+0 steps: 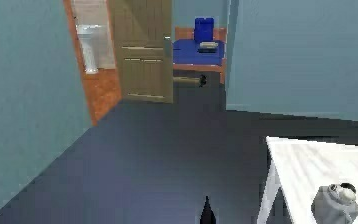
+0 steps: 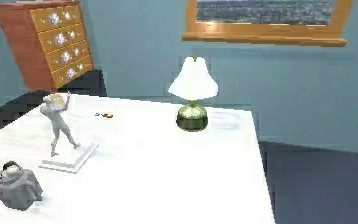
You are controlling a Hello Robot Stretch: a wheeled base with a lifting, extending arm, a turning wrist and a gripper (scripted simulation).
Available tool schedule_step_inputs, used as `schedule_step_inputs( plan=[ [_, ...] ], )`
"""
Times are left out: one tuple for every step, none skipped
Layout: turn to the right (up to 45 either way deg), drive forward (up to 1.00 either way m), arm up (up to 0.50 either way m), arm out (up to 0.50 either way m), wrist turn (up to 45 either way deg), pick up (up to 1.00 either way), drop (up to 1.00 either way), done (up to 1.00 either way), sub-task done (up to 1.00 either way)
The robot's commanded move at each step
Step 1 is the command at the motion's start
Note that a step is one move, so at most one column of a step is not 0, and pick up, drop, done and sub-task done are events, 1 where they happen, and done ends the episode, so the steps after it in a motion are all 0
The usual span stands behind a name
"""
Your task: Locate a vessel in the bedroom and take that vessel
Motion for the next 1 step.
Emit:
schedule_step_inputs(
  plan=[
    [-39.0, 0.00, 0.00, 0.00, 0.0, 0.00, 0.00, 0.00, 0.00]
  ],
)
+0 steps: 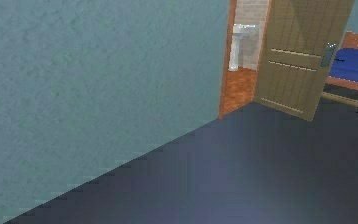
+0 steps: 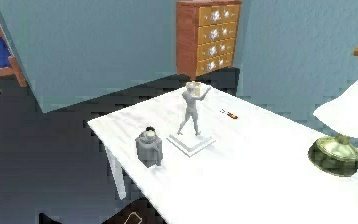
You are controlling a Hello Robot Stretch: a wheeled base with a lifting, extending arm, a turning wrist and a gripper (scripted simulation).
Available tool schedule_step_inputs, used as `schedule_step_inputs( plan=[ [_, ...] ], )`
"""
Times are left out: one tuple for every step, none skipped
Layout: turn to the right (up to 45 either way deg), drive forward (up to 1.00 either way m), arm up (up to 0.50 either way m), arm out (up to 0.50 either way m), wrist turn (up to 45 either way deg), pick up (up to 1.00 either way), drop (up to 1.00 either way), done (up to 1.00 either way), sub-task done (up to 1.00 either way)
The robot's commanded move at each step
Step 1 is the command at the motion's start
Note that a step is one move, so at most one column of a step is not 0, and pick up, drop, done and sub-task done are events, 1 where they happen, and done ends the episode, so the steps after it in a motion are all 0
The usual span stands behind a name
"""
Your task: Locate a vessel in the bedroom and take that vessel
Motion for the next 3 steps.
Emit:
schedule_step_inputs(
  plan=[
    [0.0, 0.00, 0.50, 0.00, 0.0, 0.00, 0.00, 0.00, 0.00],
    [0.0, 0.00, 0.36, 0.00, 0.0, 0.00, 0.00, 0.00, 0.00],
    [0.0, 0.00, 0.00, 0.36, 0.0, 0.00, 0.00, 0.00, 0.00]
  ],
)
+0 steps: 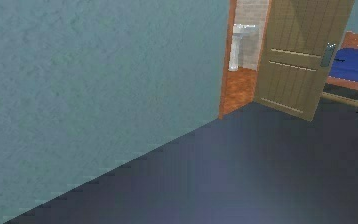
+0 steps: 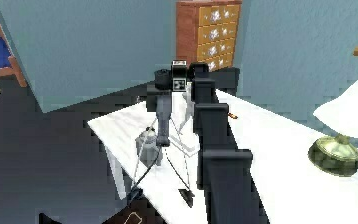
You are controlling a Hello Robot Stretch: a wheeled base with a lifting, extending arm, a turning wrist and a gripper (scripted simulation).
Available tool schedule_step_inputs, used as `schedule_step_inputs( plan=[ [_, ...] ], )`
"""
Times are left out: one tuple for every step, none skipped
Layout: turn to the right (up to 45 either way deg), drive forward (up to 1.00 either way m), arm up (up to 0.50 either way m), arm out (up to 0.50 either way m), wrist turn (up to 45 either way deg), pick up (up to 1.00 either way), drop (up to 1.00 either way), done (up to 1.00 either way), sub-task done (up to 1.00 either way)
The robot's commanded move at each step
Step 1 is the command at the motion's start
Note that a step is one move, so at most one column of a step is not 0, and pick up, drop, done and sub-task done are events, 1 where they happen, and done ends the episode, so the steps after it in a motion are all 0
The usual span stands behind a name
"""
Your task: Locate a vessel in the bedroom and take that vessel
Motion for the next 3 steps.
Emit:
schedule_step_inputs(
  plan=[
    [0.0, 0.00, 0.00, 0.00, 45.0, 0.00, 0.00, 0.00, 0.00],
    [0.0, 0.00, 0.00, 0.00, 45.0, 0.00, 0.00, 0.00, 0.00],
    [0.0, 0.00, 0.00, 0.00, 45.0, 0.00, 0.00, 0.00, 0.00]
  ],
)
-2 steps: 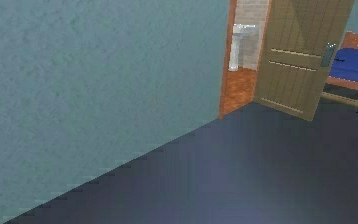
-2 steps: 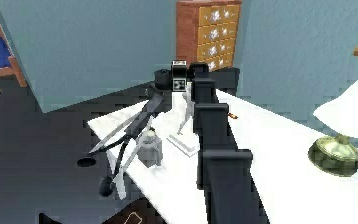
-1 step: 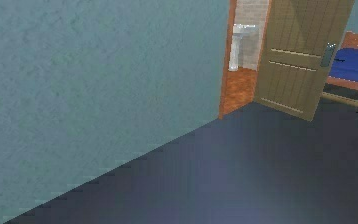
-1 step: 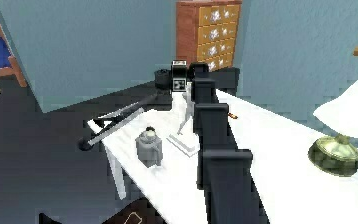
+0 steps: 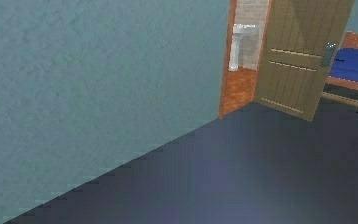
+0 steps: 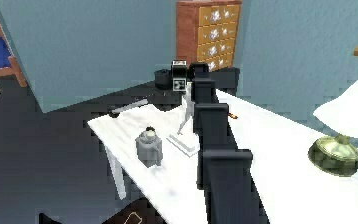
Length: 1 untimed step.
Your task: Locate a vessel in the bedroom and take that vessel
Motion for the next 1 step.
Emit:
schedule_step_inputs(
  plan=[
    [0.0, 0.00, 0.00, 0.00, 27.0, 0.00, 0.00, 0.00, 0.00]
  ],
)
